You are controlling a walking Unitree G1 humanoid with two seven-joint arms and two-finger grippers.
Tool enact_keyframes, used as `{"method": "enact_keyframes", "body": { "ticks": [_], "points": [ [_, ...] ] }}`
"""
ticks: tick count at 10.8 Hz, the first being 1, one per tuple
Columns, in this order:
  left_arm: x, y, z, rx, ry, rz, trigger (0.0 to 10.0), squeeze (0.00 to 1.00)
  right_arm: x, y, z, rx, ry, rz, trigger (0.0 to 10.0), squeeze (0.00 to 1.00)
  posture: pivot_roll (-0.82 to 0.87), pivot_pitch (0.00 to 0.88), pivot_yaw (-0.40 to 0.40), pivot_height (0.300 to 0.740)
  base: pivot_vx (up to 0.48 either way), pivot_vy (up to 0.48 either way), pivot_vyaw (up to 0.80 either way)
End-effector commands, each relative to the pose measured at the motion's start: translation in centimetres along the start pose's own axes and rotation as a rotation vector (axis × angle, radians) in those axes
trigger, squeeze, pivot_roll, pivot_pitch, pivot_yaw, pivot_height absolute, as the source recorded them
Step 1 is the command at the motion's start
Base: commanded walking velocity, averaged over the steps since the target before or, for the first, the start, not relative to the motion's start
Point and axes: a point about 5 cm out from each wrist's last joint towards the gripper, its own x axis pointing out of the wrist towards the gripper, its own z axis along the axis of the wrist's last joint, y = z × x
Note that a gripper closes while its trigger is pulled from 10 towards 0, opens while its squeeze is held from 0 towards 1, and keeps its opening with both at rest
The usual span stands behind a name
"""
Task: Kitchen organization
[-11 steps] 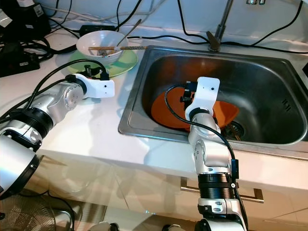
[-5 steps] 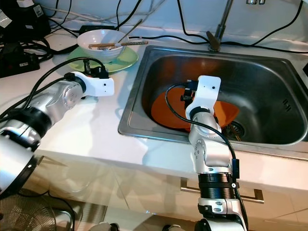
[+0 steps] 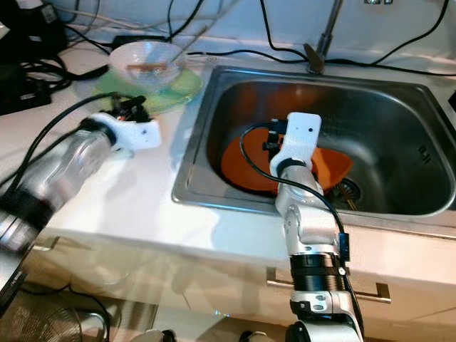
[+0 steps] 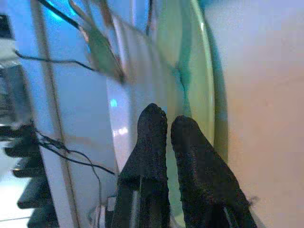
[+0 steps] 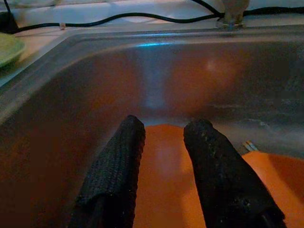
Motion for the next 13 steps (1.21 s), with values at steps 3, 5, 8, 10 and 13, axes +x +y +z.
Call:
{"method": "enact_keyframes", "body": {
  "ticks": [3,5,8,10,13],
  "points": [
    [-4.2,-5.4,1.6,-0.014,-0.028,-0.177,10.0,0.0,0.3,0.6,0.0,0.015,-0.005,0.028,10.0,0.0,0.15,0.205,-0.027,0.725,0.0,0.0,0.0],
    [-5.5,-6.1,2.1,-0.152,-0.01,-0.202,10.0,0.0,0.7,1.1,-0.1,0.02,-0.002,0.045,10.0,0.0,0.18,0.184,-0.037,0.725,0.0,0.0,0.0],
    [-5.7,-4.8,0.4,-0.346,0.091,-0.189,10.0,1.0,1.2,1.7,0.2,0.023,-0.018,0.062,10.0,0.0,0.19,0.161,-0.036,0.725,0.0,0.0,0.0],
    [-5.2,-3.6,-1.0,-0.323,0.099,-0.188,10.0,1.0,1.5,1.8,0.2,0.027,-0.025,0.064,10.0,0.0,0.2,0.153,-0.026,0.725,0.0,0.0,0.0],
    [-4.9,-3.1,-1.1,-0.34,0.077,-0.202,10.0,0.0,1.4,1.7,0.2,0.035,-0.035,0.053,10.0,0.0,0.19,0.15,-0.008,0.725,0.0,0.0,0.0]
  ]
}}
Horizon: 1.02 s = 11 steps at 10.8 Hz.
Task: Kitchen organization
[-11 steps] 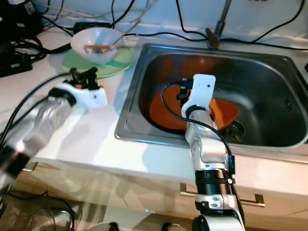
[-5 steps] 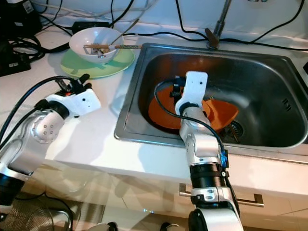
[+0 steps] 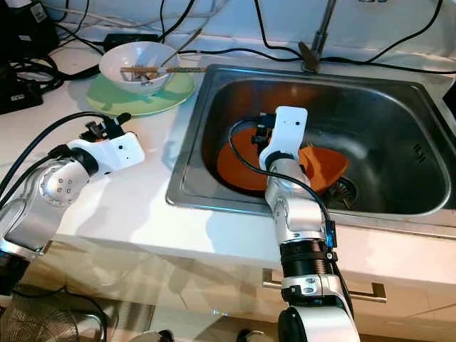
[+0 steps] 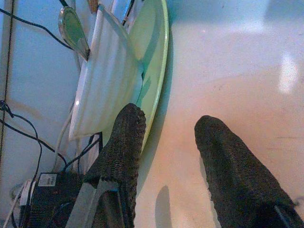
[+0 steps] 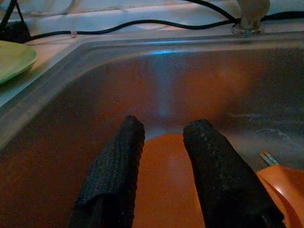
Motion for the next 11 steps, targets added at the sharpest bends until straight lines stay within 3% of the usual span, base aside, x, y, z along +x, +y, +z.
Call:
{"method": "enact_keyframes", "body": {
  "ticks": [1,2,3,6,8,11],
  "points": [
    [-0.2,-1.9,-1.6,-0.02,0.066,-0.088,10.0,0.0,0.1,0.1,0.2,0.015,-0.01,-0.001,10.0,0.0,0.19,0.149,-0.007,0.725,0.0,0.0,0.0],
    [-0.1,-1.6,-1.5,-0.043,0.056,-0.058,10.0,0.0,0.1,0.1,0.1,0.016,-0.011,-0.003,10.0,0.0,0.19,0.147,-0.006,0.725,0.0,0.0,0.0],
    [0.0,-1.4,-1.8,0.005,0.064,-0.064,10.0,0.0,0.1,0.1,0.1,0.018,-0.011,-0.003,10.0,0.0,0.2,0.145,-0.007,0.725,0.0,0.0,0.0],
    [1.3,1.0,-2.7,0.308,0.129,-0.064,10.0,0.0,0.2,0.4,0.2,0.02,-0.014,0.005,10.0,0.0,0.2,0.149,-0.004,0.725,0.0,0.0,0.0],
    [2.9,1.7,-2.5,0.339,0.13,-0.077,10.0,0.0,0.0,0.3,0.1,0.022,-0.015,0.001,10.0,0.0,0.19,0.151,0.005,0.725,0.0,0.0,0.0],
    [4.7,1.1,-1.6,0.387,0.094,-0.11,10.0,0.0,-0.5,-0.2,0.0,0.022,-0.018,-0.023,10.0,0.0,0.16,0.167,0.025,0.725,0.0,0.0,0.0]
  ]
}}
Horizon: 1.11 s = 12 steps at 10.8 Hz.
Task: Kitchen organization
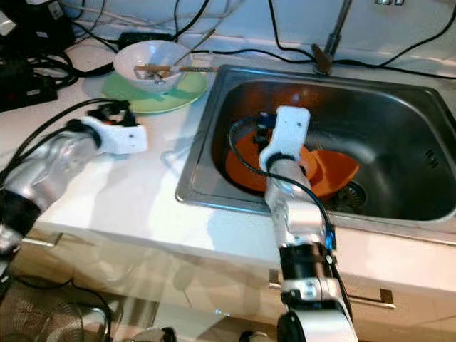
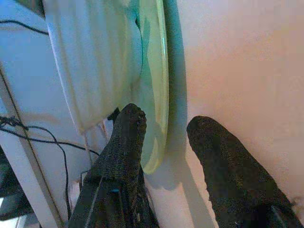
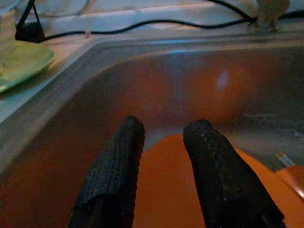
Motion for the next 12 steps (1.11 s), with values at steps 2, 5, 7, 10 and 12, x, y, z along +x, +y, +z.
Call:
{"method": "enact_keyframes", "body": {
  "ticks": [2,5,7,10,12],
  "points": [
    [0.8,-1.6,1.2,0.045,-0.043,-0.08,10.0,0.0,-0.6,-0.1,0.2,0.009,-0.008,-0.01,10.0,0.0,0.14,0.181,0.036,0.725,0.0,0.0,0.0],
    [1.7,-1.7,2.4,0.079,-0.074,-0.103,10.0,0.0,-1.3,-0.2,-0.2,0.014,0.004,-0.023,10.0,0.0,0.12,0.2,0.053,0.725,0.0,0.0,0.0],
    [2.2,-1.9,2.7,0.102,-0.06,-0.132,10.0,0.0,-1.9,0.0,-0.3,0.019,0.015,-0.027,10.0,0.0,0.11,0.207,0.059,0.725,0.0,0.0,0.0],
    [2.4,-2.1,2.4,0.092,-0.037,-0.145,0.0,0.0,-2.3,-0.1,-0.5,0.019,0.027,-0.03,10.0,0.0,0.1,0.213,0.057,0.725,0.0,0.0,0.0],
    [2.3,-2.1,2.2,0.092,-0.032,-0.145,0.0,0.0,-2.3,0.0,-0.4,0.02,0.03,-0.029,10.0,0.0,0.1,0.212,0.052,0.725,0.0,0.0,0.0]
  ]
}}
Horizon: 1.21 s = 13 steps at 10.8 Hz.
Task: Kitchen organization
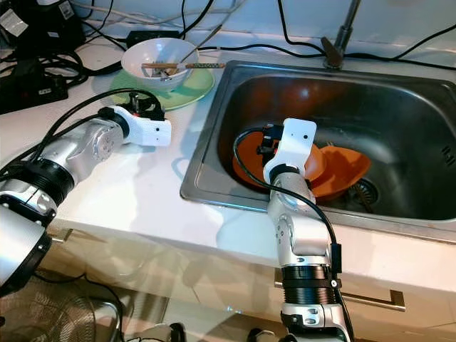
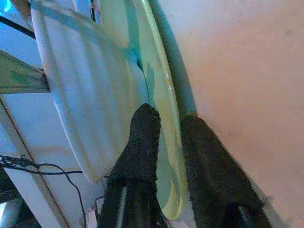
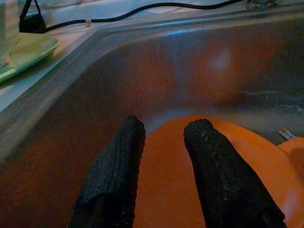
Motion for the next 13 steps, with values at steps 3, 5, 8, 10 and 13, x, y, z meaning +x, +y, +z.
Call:
{"method": "enact_keyframes", "body": {
  "ticks": [3,5,8,10,13],
  "points": [
    [-0.2,-3.3,-0.6,0.01,0.028,-0.109,0.0,0.0,-0.1,0.0,0.0,0.002,0.016,-0.005,10.0,0.0,0.11,0.218,0.05,0.725,0.0,0.0,0.0],
    [-0.2,-3.1,-0.6,0.008,0.019,-0.1,0.0,0.0,-0.1,-0.1,-0.1,0.001,0.018,-0.01,10.0,0.0,0.11,0.221,0.047,0.725,0.0,0.0,0.0],
    [-0.4,-3.6,0.0,-0.014,-0.028,-0.051,0.0,0.0,0.3,0.0,-0.1,-0.002,0.022,-0.003,10.0,0.0,0.13,0.221,0.033,0.725,0.0,0.0,0.0],
    [-1.2,-4.4,1.0,-0.051,-0.079,0.029,0.0,0.0,0.6,0.2,-0.1,-0.003,0.023,0.01,10.0,0.0,0.14,0.218,0.018,0.725,0.0,0.0,0.0],
    [-3.9,-5.5,2.4,-0.107,-0.131,0.092,1.6,0.0,1.0,0.6,0.0,-0.009,0.025,0.033,10.0,0.0,0.16,0.211,-0.003,0.725,0.0,0.0,0.0]
  ]
}}
